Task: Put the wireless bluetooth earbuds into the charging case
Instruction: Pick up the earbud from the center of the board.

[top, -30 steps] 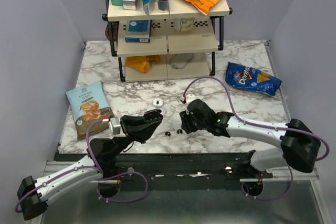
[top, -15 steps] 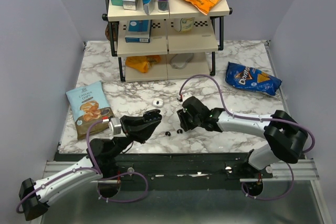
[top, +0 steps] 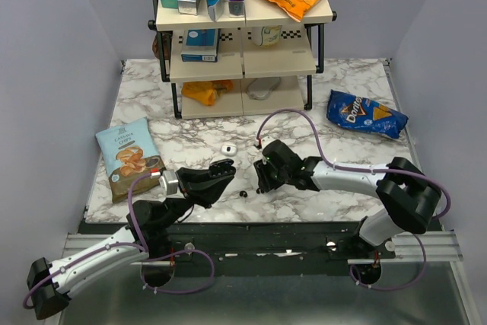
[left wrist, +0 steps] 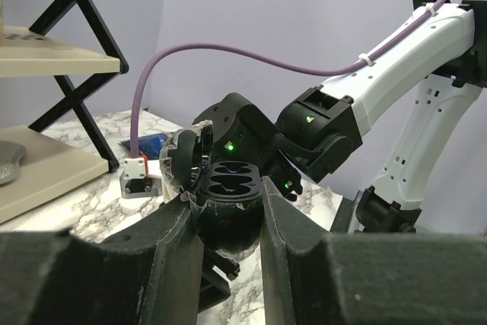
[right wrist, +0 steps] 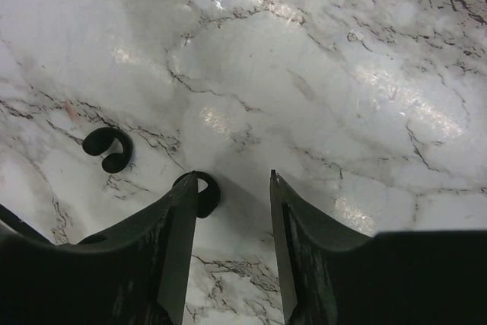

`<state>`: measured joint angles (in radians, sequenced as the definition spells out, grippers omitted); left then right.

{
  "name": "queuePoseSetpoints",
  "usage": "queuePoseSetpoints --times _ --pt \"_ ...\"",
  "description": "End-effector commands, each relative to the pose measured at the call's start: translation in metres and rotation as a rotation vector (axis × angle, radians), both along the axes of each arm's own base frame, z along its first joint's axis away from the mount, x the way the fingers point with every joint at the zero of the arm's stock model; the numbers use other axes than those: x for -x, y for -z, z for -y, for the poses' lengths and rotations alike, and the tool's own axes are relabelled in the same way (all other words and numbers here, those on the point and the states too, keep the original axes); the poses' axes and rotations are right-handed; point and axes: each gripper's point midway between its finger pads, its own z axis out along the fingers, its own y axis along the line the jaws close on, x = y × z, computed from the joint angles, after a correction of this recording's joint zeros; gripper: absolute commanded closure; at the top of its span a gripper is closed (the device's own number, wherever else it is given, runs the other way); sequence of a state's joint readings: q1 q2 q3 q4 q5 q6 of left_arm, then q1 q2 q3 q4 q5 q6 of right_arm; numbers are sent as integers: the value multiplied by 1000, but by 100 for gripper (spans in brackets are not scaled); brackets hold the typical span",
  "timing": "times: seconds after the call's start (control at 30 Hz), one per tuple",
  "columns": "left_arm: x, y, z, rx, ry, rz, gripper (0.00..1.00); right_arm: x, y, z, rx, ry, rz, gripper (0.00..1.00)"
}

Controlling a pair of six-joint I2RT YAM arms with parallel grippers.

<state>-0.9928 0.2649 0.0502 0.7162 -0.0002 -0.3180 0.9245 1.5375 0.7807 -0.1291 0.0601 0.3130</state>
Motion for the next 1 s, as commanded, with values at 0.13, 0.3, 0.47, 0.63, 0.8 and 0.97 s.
queuePoseSetpoints --times 0.13,0.3,0.47,0.63,0.8,0.97 --pt "1 -7 0 18 -1 3 100 11 11 -3 -19 -37 -37 50" --pt "1 -8 -1 20 0 1 100 14 18 0 -6 -35 -49 51" --pt "1 -6 1 13 3 -3 100 14 17 0 -9 -37 -46 51" --pt "2 -6 2 12 10 -4 100 20 22 -1 -6 -61 -73 54" --pt "2 -6 1 13 8 -3 100 26 26 -1 -4 -74 -84 60" --pt "2 -5 2 8 11 -7 100 31 30 -2 -4 -83 -100 65"
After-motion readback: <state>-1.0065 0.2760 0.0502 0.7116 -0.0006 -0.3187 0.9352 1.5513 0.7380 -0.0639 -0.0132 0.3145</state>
